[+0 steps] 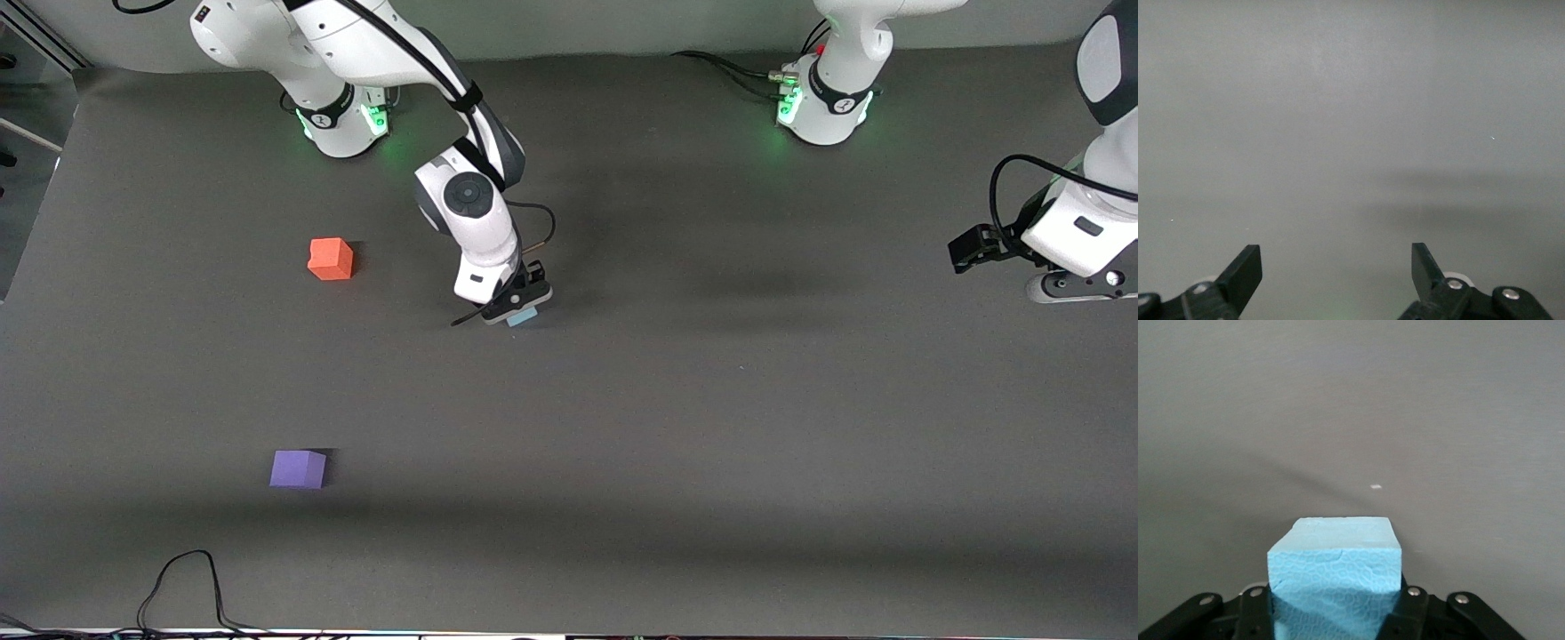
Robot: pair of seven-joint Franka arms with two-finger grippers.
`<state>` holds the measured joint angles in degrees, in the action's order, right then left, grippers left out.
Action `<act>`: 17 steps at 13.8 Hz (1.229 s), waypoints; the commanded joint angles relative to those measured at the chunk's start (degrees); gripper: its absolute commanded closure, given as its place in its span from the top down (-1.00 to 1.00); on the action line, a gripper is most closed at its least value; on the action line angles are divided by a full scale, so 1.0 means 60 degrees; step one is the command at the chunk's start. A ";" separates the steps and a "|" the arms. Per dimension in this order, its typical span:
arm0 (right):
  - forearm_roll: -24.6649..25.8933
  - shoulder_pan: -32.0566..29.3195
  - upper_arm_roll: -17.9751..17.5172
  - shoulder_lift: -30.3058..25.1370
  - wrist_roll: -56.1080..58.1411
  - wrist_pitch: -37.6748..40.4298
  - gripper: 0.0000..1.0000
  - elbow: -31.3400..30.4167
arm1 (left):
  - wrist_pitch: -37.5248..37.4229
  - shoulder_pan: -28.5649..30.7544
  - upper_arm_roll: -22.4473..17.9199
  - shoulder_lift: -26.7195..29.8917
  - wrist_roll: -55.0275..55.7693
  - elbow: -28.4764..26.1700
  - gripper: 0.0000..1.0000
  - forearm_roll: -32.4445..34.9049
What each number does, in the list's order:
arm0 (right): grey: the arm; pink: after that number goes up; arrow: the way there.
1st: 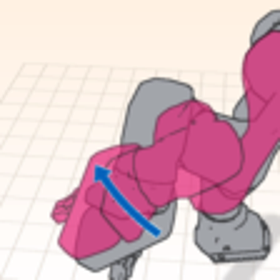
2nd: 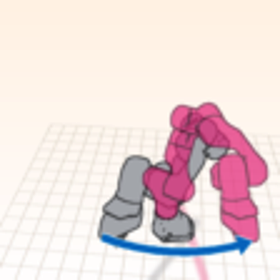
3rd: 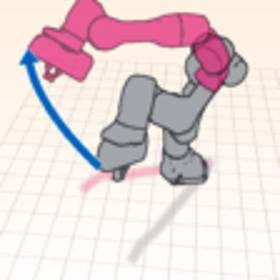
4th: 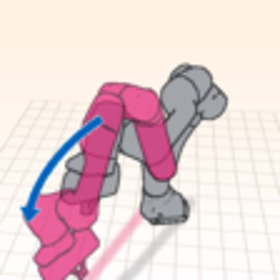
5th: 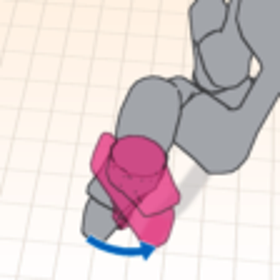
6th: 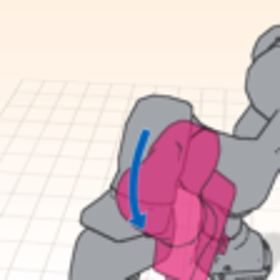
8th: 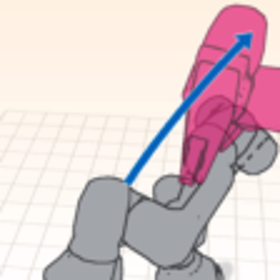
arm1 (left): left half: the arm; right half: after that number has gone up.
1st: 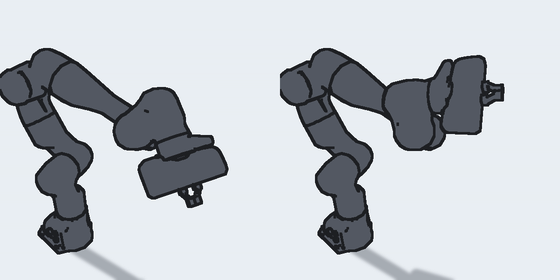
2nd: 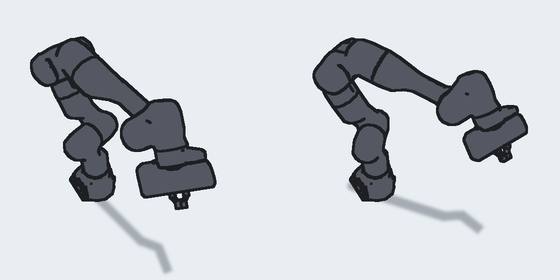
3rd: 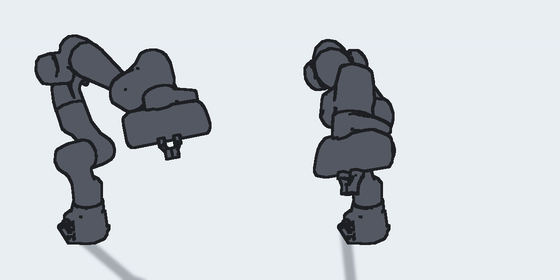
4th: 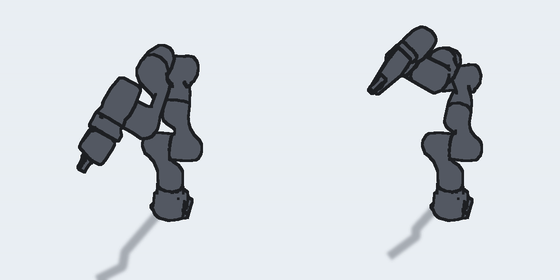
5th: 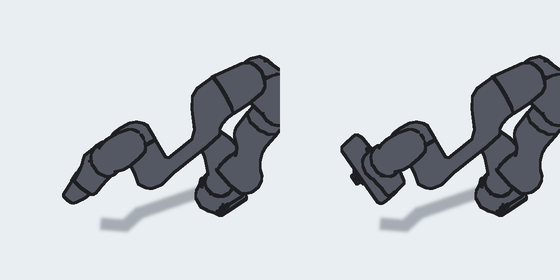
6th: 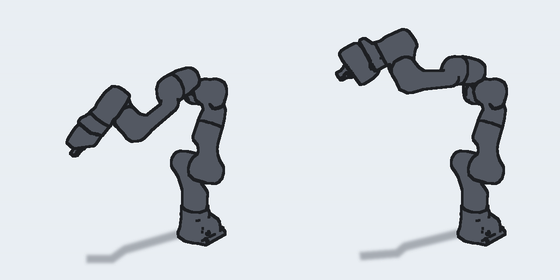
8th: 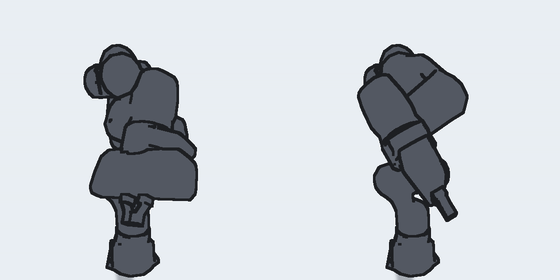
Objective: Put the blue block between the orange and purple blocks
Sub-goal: 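Carry the blue cube with the right gripper between orange and purple cubes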
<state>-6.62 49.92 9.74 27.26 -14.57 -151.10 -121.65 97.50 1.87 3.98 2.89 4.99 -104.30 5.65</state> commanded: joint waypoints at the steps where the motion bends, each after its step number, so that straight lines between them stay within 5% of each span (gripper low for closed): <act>1: 0.0004 -0.1489 -0.0027 -0.1227 0.0039 0.1812 -0.72 0.0206 | 0.0024 0.0039 0.0025 0.0089 -0.0099 0.0070 1.00 -0.0106; 3: 0.0019 -0.2587 0.0118 -0.1684 0.0985 0.2898 -0.70 0.0587 | 0.0198 -0.0034 0.0141 0.0090 -0.0040 0.0070 1.00 -0.0092; 4: 0.0004 -0.3202 0.0250 -0.1831 0.1790 0.2990 -0.56 0.0574 | 0.0258 -0.0034 0.0156 0.0075 -0.0040 0.0070 1.00 -0.0107; 10: -0.0200 -0.5316 0.0543 -0.2155 0.3039 0.3137 -0.55 -0.0056 | 0.0447 0.0039 0.0157 0.0221 -0.0055 0.0113 1.00 -0.0107; 17: -0.0699 -0.5787 0.0588 -0.0384 0.3570 0.1090 -0.55 -0.0201 | 0.1005 0.0069 0.0127 0.0163 -0.0055 0.0143 1.00 -0.0049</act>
<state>-9.04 14.84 13.32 23.54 5.05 -141.53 -122.10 103.17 1.94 4.69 3.07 4.99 -103.22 5.44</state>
